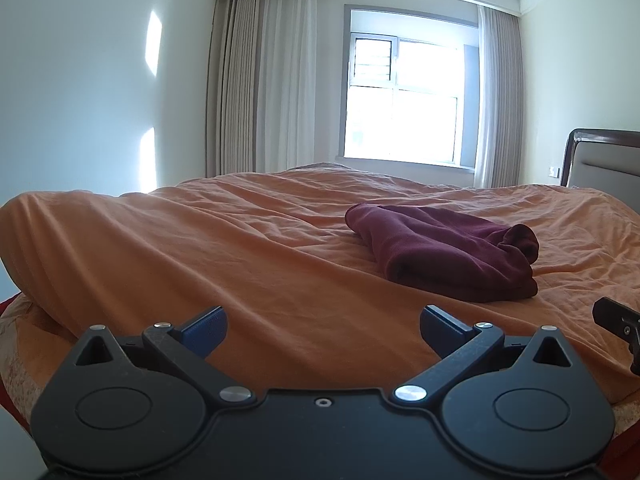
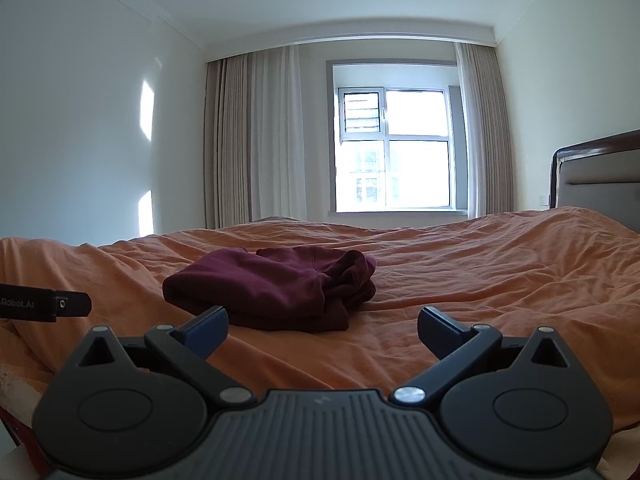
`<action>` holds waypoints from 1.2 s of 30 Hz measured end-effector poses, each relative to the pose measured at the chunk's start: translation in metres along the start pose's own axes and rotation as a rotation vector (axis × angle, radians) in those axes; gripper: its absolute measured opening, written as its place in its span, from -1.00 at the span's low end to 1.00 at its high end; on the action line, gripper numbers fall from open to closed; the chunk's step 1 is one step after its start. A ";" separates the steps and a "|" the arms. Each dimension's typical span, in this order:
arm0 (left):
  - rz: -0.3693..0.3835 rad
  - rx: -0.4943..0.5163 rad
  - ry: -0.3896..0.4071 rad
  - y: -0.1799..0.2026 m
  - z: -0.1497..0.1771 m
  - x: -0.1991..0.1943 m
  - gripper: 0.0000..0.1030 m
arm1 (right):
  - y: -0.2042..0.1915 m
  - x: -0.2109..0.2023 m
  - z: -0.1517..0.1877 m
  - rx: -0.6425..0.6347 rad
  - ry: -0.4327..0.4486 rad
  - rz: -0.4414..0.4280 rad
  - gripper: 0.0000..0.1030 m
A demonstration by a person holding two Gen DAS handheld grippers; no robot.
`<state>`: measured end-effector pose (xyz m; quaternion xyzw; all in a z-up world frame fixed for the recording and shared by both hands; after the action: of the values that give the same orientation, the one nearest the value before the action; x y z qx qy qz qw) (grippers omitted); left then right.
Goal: Fold small clothes
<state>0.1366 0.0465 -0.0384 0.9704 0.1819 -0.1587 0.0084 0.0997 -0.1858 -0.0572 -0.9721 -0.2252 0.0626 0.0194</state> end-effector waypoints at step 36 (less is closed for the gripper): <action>0.006 0.004 -0.014 0.002 0.006 0.000 0.99 | 0.002 0.000 0.003 0.009 -0.010 -0.001 1.00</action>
<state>0.1354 0.0438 -0.0439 0.9698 0.1788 -0.1659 0.0080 0.1003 -0.1878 -0.0604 -0.9715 -0.2257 0.0684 0.0229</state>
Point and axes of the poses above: each gripper's, at about its wrist camera, not at the fingertips, and x roughly the way its jaws point, y to its right, z to its underside, the point moved 8 cm from there along x, roughly the way its jaws point, and after that the axes turned 12 degrees about -z, right-handed, at the moved point
